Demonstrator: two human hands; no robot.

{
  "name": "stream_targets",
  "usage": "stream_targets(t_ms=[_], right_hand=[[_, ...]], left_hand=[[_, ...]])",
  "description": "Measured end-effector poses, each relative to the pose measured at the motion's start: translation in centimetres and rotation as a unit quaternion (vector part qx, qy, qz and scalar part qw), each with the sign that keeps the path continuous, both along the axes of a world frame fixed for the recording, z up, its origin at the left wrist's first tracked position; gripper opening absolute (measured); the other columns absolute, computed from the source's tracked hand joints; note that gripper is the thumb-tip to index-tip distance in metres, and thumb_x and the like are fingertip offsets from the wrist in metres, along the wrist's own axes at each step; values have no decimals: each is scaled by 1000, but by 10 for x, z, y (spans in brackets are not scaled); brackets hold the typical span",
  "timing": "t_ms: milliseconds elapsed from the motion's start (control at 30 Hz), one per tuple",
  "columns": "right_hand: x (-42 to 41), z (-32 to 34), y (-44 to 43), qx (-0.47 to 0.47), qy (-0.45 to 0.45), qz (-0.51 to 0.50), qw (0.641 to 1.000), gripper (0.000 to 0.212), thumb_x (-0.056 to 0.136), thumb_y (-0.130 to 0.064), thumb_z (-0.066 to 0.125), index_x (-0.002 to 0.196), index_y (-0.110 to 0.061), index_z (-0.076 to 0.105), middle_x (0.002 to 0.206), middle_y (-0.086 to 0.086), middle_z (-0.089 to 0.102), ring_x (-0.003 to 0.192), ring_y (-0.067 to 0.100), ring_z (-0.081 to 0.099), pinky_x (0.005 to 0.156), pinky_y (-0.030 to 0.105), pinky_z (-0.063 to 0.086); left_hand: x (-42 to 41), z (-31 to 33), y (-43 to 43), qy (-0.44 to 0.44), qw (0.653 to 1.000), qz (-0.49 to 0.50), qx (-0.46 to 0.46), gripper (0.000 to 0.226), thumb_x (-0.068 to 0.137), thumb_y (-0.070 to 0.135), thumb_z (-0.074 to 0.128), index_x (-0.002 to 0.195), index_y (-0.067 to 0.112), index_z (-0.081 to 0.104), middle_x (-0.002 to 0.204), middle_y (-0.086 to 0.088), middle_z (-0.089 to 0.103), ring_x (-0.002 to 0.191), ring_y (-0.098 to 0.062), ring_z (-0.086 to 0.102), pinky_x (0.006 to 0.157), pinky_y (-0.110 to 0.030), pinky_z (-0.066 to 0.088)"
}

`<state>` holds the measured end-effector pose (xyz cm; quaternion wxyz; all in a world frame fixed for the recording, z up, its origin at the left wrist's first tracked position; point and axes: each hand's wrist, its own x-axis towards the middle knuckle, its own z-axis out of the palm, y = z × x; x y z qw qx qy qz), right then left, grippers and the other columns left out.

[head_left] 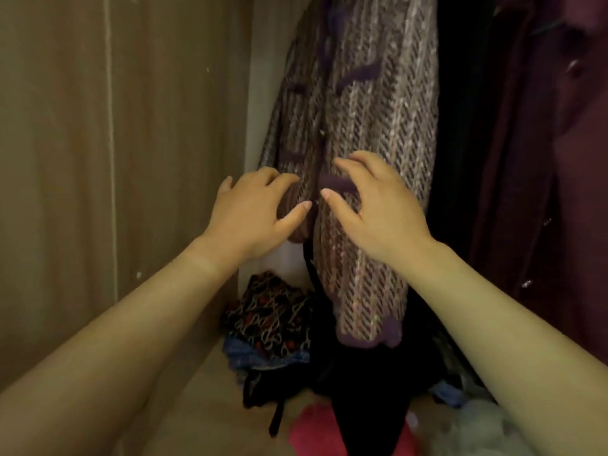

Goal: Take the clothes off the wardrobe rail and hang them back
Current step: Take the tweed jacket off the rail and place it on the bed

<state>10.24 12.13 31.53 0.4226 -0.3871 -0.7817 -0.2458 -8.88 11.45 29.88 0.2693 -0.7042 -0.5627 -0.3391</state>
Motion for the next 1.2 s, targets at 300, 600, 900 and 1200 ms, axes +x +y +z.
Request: stream_targets(t_ms=[300,600,900,1200], right_hand=[[-20,141,60,141,-19,-93,985,50,92,-45,48,132,-15,46,132,5,47,123,24,44,95,39,43],[-2,259,105,229,-70,-201,950,46,92,-43,49,130,-17,49,129,4,52,120,24,45,98,39,38],[14,333,156,214,-37,-290,932,44,91,-46,44,127,-21,49,127,8,49,117,30,46,94,46,39],[24,374,205,195,41,-261,945,31,90,-40,56,116,-24,61,107,4,64,97,26,59,68,33,47]], left_hand=[[-34,120,74,22,995,-2,92,61,87,65,27,134,30,42,123,-4,52,116,-26,49,98,-50,38],[-35,192,147,-8,994,-25,101,60,88,66,26,136,32,38,127,0,49,116,-23,49,87,-39,44],[-34,238,231,-34,991,-55,119,57,89,64,31,135,32,38,134,0,45,119,-21,47,89,-34,45],[-22,308,304,-89,965,-135,206,53,93,53,39,137,24,39,138,-2,42,124,-22,43,100,-37,40]])
